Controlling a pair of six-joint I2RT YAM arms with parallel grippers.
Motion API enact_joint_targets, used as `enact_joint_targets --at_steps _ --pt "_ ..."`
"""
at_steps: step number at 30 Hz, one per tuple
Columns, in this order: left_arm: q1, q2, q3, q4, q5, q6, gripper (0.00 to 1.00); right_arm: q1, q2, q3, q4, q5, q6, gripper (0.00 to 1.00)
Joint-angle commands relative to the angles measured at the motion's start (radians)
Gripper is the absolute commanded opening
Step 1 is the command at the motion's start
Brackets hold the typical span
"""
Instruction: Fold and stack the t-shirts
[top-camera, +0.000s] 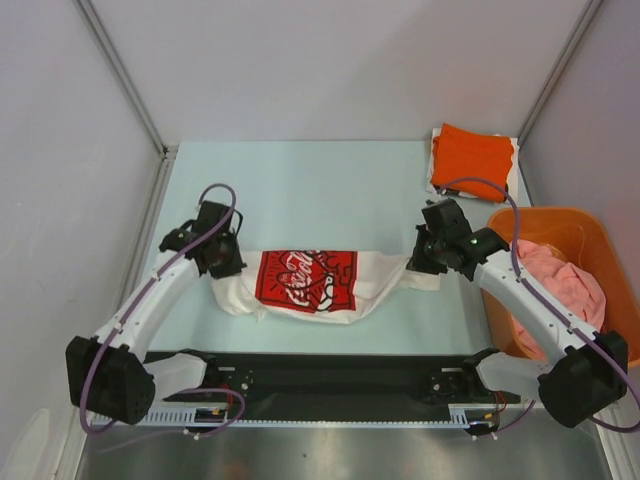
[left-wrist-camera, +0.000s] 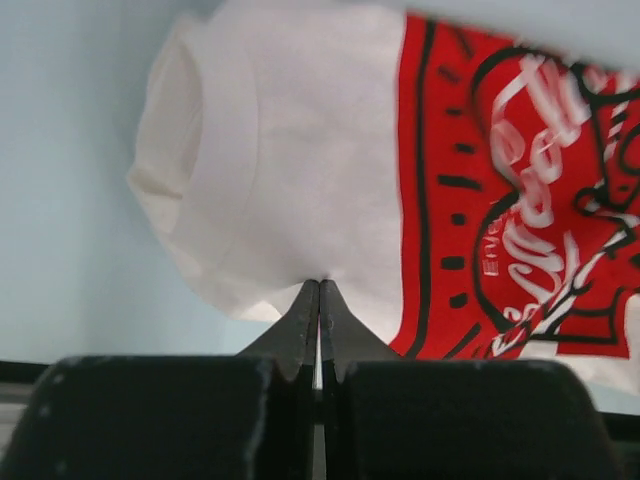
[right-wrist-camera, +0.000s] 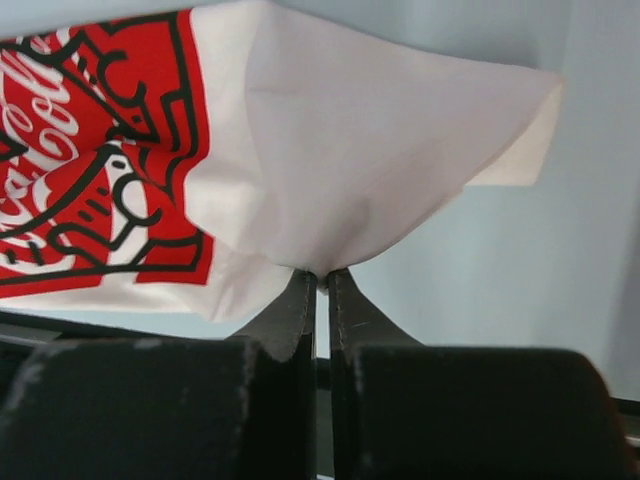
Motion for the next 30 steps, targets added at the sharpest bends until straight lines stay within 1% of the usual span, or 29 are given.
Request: enact_joint_targets --at_steps 1,2,3,4,5,6,7,8,9,10,11,12,13,14,15,17,18,19,20,21,22,23,26,27,30 --pt "0.004 0.107 0.254 0.044 -0.083 0.078 0.00 -0.078 0.001 0.043 0.008 -0.032 -0.032 0.00" --pt "0.013 0.213 0.312 0.037 -0.077 0.089 0.00 -0.110 0.014 0.055 0.016 -0.066 -0.037 0.00" --pt "0.037 0.285 0.427 0.034 -0.054 0.105 0.00 -0.139 0.062 0.064 0.031 -0.086 -0.044 0.00" --pt "0.054 0.350 0.484 0.028 -0.039 0.116 0.00 -0.205 0.091 0.092 0.045 -0.138 -0.052 0.00" --pt "0.076 0.422 0.544 0.019 -0.025 0.130 0.01 -0.234 0.126 0.109 0.065 -0.163 -0.075 0.00" --pt "0.085 0.574 0.663 0.002 -0.026 0.139 0.05 -0.258 0.218 0.129 0.083 -0.180 -0.087 0.03" --pt "0.094 0.644 0.722 -0.047 -0.013 0.142 0.21 -0.311 0.266 0.150 0.091 -0.195 -0.098 0.14" --pt "0.106 0.721 0.782 -0.083 0.015 0.150 0.31 -0.334 0.328 0.210 0.077 -0.210 -0.130 0.47" --pt "0.108 0.802 0.864 -0.114 0.042 0.165 0.41 -0.353 0.379 0.238 0.062 -0.229 -0.143 0.58" --pt "0.107 0.815 0.882 -0.143 0.056 0.168 0.62 -0.365 0.448 0.261 0.039 -0.252 -0.155 0.65" --pt "0.097 0.801 0.870 -0.133 0.047 0.168 0.69 -0.370 0.453 0.275 0.019 -0.255 -0.164 0.72" --pt "0.096 0.724 0.797 -0.113 0.030 0.167 0.75 -0.370 0.444 0.261 0.027 -0.247 -0.161 0.73" --pt "0.096 0.679 0.748 -0.066 -0.003 0.165 0.85 -0.364 0.388 0.234 0.042 -0.243 -0.153 0.74" --pt "0.099 0.636 0.703 -0.050 -0.026 0.162 0.87 -0.361 0.361 0.206 0.082 -0.241 -0.143 0.75" --pt "0.100 0.587 0.627 -0.042 -0.049 0.158 0.88 -0.361 0.332 0.154 0.097 -0.240 -0.121 0.75" --pt "0.102 0.446 0.545 -0.019 -0.080 0.132 0.87 -0.357 0.274 0.109 0.129 -0.234 -0.106 0.74" --pt "0.100 0.400 0.460 -0.007 -0.077 0.126 0.86 -0.354 0.259 0.065 0.139 -0.227 -0.095 0.72" --pt "0.100 0.351 0.413 0.023 -0.066 0.118 0.86 -0.353 0.246 0.045 0.145 -0.226 -0.091 0.70" --pt "0.100 0.252 0.370 0.037 -0.056 0.104 0.85 -0.353 0.223 0.023 0.163 -0.223 -0.089 0.67" --pt "0.100 0.211 0.286 0.045 -0.048 0.095 0.85 -0.350 0.214 -0.013 0.174 -0.218 -0.084 0.66" --pt "0.100 0.164 0.243 0.065 -0.039 0.087 0.83 -0.350 0.206 -0.033 0.186 -0.214 -0.078 0.63" --pt "0.100 0.095 0.163 0.073 -0.010 0.066 0.83 -0.350 0.205 -0.046 0.204 -0.211 -0.077 0.60" --pt "0.094 -0.030 0.043 0.122 0.059 0.011 0.79 -0.350 0.228 -0.067 0.232 -0.203 -0.078 0.54" --pt "0.087 -0.051 -0.024 0.137 0.093 -0.005 0.77 -0.350 0.247 -0.070 0.240 -0.201 -0.080 0.54" --pt "0.042 -0.105 -0.126 0.185 0.128 -0.065 0.76 -0.353 0.287 -0.055 0.257 -0.204 -0.087 0.53"
